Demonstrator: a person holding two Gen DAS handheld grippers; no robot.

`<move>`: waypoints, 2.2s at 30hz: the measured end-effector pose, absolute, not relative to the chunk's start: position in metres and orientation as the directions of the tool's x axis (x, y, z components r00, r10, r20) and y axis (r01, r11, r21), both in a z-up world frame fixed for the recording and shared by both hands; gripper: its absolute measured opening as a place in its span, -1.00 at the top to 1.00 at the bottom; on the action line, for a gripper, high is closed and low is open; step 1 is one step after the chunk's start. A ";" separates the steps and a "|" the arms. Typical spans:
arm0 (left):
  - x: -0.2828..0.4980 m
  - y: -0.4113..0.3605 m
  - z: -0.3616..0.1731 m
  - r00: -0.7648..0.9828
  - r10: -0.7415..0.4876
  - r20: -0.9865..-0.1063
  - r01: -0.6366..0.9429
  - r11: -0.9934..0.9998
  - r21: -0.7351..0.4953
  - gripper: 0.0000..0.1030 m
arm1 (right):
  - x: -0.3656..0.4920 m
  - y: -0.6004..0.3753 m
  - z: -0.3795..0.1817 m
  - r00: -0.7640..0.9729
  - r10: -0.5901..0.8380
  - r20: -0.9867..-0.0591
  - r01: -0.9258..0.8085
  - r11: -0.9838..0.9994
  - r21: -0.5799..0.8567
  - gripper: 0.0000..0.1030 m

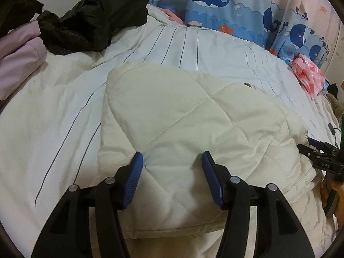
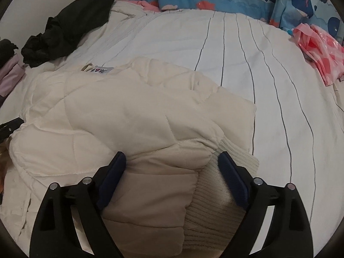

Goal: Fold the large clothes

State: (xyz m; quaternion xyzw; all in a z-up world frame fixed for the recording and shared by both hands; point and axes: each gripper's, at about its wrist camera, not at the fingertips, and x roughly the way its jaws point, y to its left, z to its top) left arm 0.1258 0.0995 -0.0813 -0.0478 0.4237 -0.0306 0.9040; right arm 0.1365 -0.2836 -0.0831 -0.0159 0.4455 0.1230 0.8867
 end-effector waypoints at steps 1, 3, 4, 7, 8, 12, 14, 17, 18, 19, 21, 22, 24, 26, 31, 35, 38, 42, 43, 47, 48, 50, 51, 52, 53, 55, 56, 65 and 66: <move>0.126 0.099 -0.082 0.641 -0.092 -0.762 0.016 0.994 -0.107 -0.10 | 0.136 -0.283 -0.085 0.582 0.203 -0.787 -0.231 0.970 0.079 -0.69; 0.127 0.098 -0.082 0.644 -0.086 -0.760 0.018 0.995 -0.098 -0.12 | 0.135 -0.283 -0.087 0.597 0.206 -0.776 -0.230 0.970 0.080 -0.69; 0.127 0.097 -0.083 0.645 -0.083 -0.760 0.018 0.995 -0.094 -0.13 | 0.134 -0.284 -0.088 0.602 0.211 -0.770 -0.229 0.969 0.087 -0.69; 0.127 0.096 -0.085 0.648 -0.073 -0.758 0.019 0.997 -0.079 -0.14 | 0.134 -0.287 -0.091 0.608 0.226 -0.761 -0.228 0.968 0.105 -0.70; 0.127 0.095 -0.085 0.649 -0.069 -0.758 0.019 0.997 -0.074 -0.15 | 0.134 -0.287 -0.091 0.609 0.230 -0.759 -0.228 0.967 0.110 -0.70; 0.128 0.092 -0.086 0.651 -0.057 -0.757 0.018 0.998 -0.059 -0.17 | 0.135 -0.289 -0.093 0.612 0.243 -0.753 -0.229 0.965 0.125 -0.71; 0.127 0.092 -0.086 0.652 -0.054 -0.756 0.019 0.998 -0.055 -0.17 | 0.134 -0.290 -0.093 0.615 0.249 -0.748 -0.231 0.964 0.132 -0.72; 0.128 0.099 -0.081 0.628 -0.104 -0.771 0.038 0.994 -0.103 -0.17 | 0.136 -0.290 -0.091 0.604 0.263 -0.752 -0.240 0.960 0.143 -0.76; 0.127 0.108 -0.074 0.600 -0.156 -0.785 0.056 0.986 -0.154 -0.17 | 0.136 -0.291 -0.089 0.589 0.272 -0.761 -0.245 0.958 0.153 -0.76; 0.124 0.118 -0.067 0.585 -0.191 -0.788 0.051 0.979 -0.200 -0.17 | 0.136 -0.293 -0.084 0.571 0.280 -0.772 -0.246 0.955 0.165 -0.76; 0.105 0.154 -0.042 0.599 -0.263 -0.756 0.008 0.946 -0.323 -0.24 | 0.122 -0.307 -0.065 0.539 0.327 -0.776 -0.227 0.944 0.240 -0.76; 0.093 0.170 -0.031 0.620 -0.283 -0.732 -0.003 0.932 -0.363 -0.34 | 0.111 -0.316 -0.056 0.531 0.359 -0.768 -0.220 0.933 0.284 -0.76; 0.056 0.212 -0.012 0.663 -0.297 -0.687 -0.033 0.906 -0.423 -0.51 | 0.078 -0.337 -0.040 0.498 0.415 -0.761 -0.221 0.910 0.352 -0.76; 0.024 0.242 -0.009 0.665 -0.290 -0.688 -0.055 0.900 -0.432 -0.57 | 0.038 -0.358 -0.033 0.465 0.446 -0.765 -0.227 0.895 0.384 -0.77; -0.060 0.296 -0.058 0.540 -0.328 -0.775 -0.147 0.870 -0.470 -0.57 | -0.046 -0.395 -0.058 0.296 0.566 -0.769 -0.176 0.824 0.539 -0.79; -0.121 0.299 -0.100 0.463 -0.495 -0.735 -0.129 0.783 -0.608 -0.57 | -0.089 -0.390 -0.074 0.150 0.697 -0.701 -0.174 0.717 0.675 -0.79; -0.149 0.288 -0.114 0.409 -0.590 -0.696 -0.088 0.734 -0.674 -0.58 | -0.113 -0.371 -0.075 0.052 0.755 -0.654 -0.216 0.648 0.730 -0.87; -0.172 0.271 -0.127 0.328 -0.658 -0.677 -0.067 0.699 -0.712 -0.61 | -0.125 -0.358 -0.074 0.004 0.749 -0.663 -0.255 0.642 0.723 -0.87; -0.175 0.266 -0.126 0.320 -0.667 -0.673 -0.057 0.696 -0.716 -0.61 | -0.126 -0.358 -0.073 0.004 0.758 -0.653 -0.248 0.633 0.733 -0.87; -0.183 0.253 -0.110 0.344 -0.652 -0.675 -0.057 0.703 -0.709 -0.24 | -0.135 -0.358 -0.069 -0.025 0.800 -0.599 -0.242 0.577 0.780 -0.78; -0.184 0.251 -0.105 0.348 -0.647 -0.679 -0.060 0.708 -0.704 -0.08 | -0.143 -0.357 -0.070 -0.030 0.805 -0.593 -0.249 0.568 0.784 -0.69; -0.183 0.247 -0.094 0.351 -0.633 -0.690 -0.062 0.720 -0.691 0.37 | -0.153 -0.356 -0.077 -0.042 0.827 -0.561 -0.233 0.538 0.810 -0.48; -0.182 0.244 -0.087 0.359 -0.620 -0.698 -0.063 0.730 -0.680 0.41 | -0.158 -0.357 -0.082 -0.043 0.833 -0.552 -0.227 0.530 0.817 -0.17; -0.179 0.238 -0.082 0.365 -0.614 -0.700 -0.065 0.733 -0.677 0.49 | -0.162 -0.355 -0.085 -0.032 0.833 -0.553 -0.225 0.533 0.816 0.16; -0.177 0.234 -0.076 0.371 -0.612 -0.698 -0.067 0.732 -0.678 0.55 | -0.163 -0.355 -0.086 -0.007 0.850 -0.527 -0.216 0.513 0.830 0.33; -0.175 0.231 -0.064 0.390 -0.620 -0.680 -0.074 0.715 -0.695 0.62 | -0.161 -0.355 -0.077 0.084 0.893 -0.442 -0.218 0.449 0.866 0.61; -0.175 0.228 -0.056 0.405 -0.629 -0.663 -0.067 0.703 -0.708 0.65 | -0.159 -0.356 -0.069 0.128 0.906 -0.403 -0.232 0.422 0.876 0.63; -0.199 0.202 0.069 0.549 -0.682 -0.484 0.122 0.637 -0.761 0.74 | -0.156 -0.398 0.047 0.428 0.904 -0.008 -0.402 0.198 0.894 0.67; -0.205 0.200 0.079 0.553 -0.691 -0.466 0.145 0.631 -0.762 0.74 | -0.161 -0.405 0.057 0.438 0.899 0.005 -0.416 0.198 0.887 0.67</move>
